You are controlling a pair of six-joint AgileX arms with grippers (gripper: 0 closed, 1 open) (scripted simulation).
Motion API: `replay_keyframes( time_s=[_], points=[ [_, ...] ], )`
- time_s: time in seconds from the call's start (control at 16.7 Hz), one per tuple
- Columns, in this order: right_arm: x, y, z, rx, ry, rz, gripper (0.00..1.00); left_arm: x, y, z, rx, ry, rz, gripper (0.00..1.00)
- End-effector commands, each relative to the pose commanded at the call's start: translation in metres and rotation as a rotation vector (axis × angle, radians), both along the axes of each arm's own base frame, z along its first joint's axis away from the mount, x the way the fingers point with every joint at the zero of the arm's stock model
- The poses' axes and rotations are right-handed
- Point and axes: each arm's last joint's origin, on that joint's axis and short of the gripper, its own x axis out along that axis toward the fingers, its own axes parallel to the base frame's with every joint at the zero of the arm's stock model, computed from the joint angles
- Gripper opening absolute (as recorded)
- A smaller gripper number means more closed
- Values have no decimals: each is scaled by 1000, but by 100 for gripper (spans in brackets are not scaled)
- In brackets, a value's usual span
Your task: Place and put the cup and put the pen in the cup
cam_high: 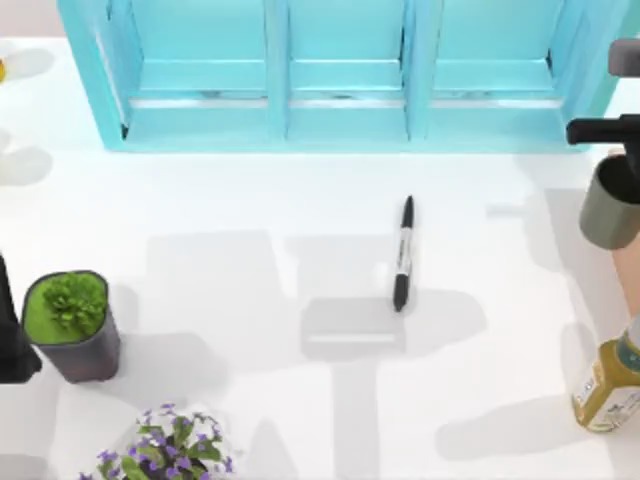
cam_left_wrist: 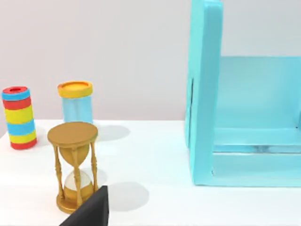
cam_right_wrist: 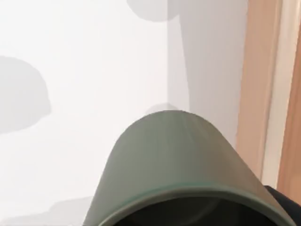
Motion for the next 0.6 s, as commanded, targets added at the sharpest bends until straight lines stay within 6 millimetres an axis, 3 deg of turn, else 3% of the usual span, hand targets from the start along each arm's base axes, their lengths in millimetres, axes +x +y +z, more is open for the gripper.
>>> replay_keyframes(
  time_s=[0.3,0.42,0.6],
  points=[
    [14,69,-47,-8,-46,11,0,0,0,0,0,0,0,100],
    [15,79,-54,-9,-50,12,0,0,0,0,0,0,0,100],
    [15,78,-54,-5,-49,7,0,0,0,0,0,0,0,100]
  ],
)
